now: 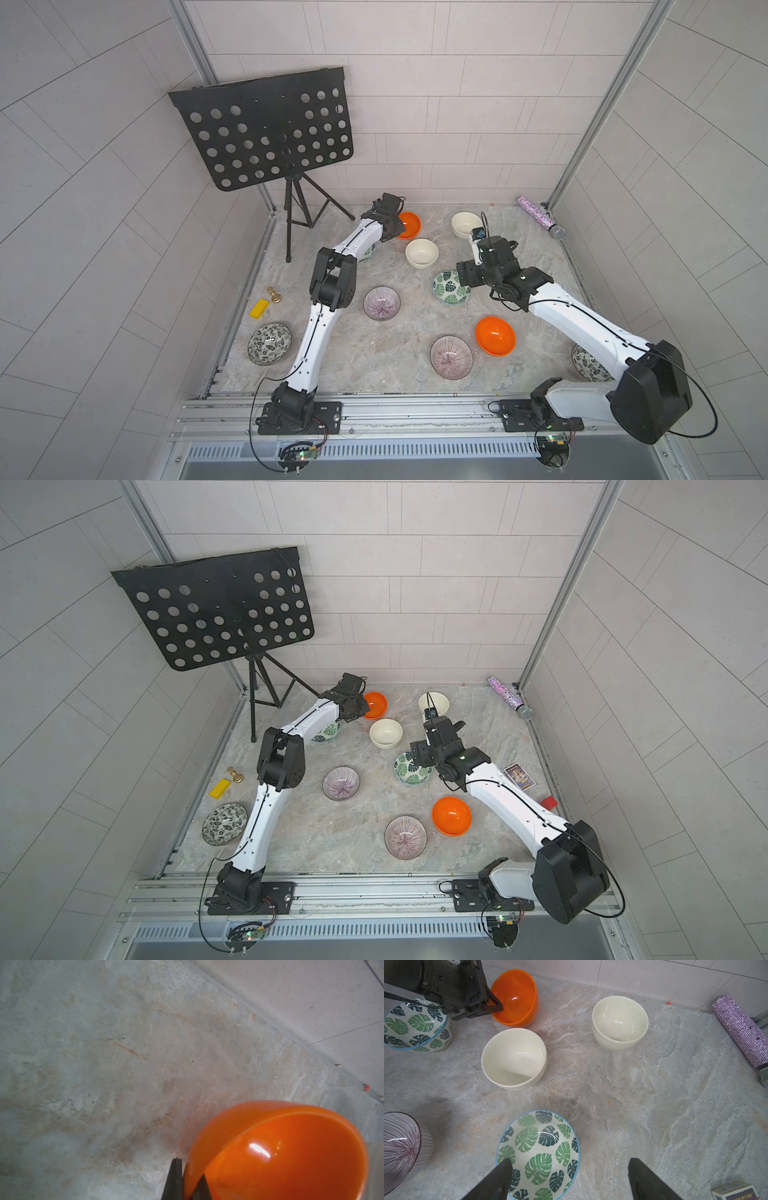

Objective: Stack the bowls
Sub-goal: Pick up the bowl from the center of the board, then place the bowl at the center of the board.

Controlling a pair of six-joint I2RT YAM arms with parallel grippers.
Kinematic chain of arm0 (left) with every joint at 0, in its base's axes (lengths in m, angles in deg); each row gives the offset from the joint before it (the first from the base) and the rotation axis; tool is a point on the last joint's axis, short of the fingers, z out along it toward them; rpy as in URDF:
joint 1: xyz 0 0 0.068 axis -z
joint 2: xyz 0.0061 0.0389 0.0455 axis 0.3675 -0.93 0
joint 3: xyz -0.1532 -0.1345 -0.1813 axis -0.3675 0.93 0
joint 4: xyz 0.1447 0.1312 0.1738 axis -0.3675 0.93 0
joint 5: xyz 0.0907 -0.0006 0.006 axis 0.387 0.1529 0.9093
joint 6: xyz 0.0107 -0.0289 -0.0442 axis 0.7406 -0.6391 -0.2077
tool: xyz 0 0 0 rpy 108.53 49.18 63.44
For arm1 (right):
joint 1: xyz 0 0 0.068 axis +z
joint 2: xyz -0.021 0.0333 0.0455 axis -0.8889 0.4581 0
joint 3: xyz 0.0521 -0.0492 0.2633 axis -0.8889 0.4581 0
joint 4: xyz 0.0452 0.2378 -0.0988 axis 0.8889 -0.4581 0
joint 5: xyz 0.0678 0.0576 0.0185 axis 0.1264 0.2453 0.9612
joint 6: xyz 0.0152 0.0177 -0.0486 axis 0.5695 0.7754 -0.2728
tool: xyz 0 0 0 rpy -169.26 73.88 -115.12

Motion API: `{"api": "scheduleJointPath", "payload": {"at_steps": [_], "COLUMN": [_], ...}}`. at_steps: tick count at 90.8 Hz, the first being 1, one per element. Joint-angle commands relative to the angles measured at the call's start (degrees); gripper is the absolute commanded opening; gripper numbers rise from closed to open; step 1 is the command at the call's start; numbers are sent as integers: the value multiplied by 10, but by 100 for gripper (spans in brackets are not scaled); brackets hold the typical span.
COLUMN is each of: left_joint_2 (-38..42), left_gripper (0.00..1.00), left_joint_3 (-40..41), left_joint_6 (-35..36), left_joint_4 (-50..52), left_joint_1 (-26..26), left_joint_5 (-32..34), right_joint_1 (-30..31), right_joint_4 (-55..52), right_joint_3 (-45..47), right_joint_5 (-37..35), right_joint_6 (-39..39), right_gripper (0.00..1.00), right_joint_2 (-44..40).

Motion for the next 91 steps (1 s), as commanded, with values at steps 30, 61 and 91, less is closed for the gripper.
{"api": "scheduleJointPath", "payload": {"at_steps": [30, 61, 91], "left_joint_2": [228, 513, 536], "left_gripper": [0, 0, 0], "left_joint_3": [168, 472, 554], "left_joint_6": [44, 40, 77], "left_joint_4": [-18, 76, 148], "left_joint_1": [1, -80, -139], "left_joint_5": [16, 9, -68], "right_joint_1": [1, 2, 2], "right_joint_4": [5, -8, -35], "right_joint_3": [2, -3, -46], "right_joint_5": [4, 38, 71], "right_joint_6": [12, 20, 22], "right_gripper": [90, 90, 90], "right_joint_2": [-14, -21, 27]}}
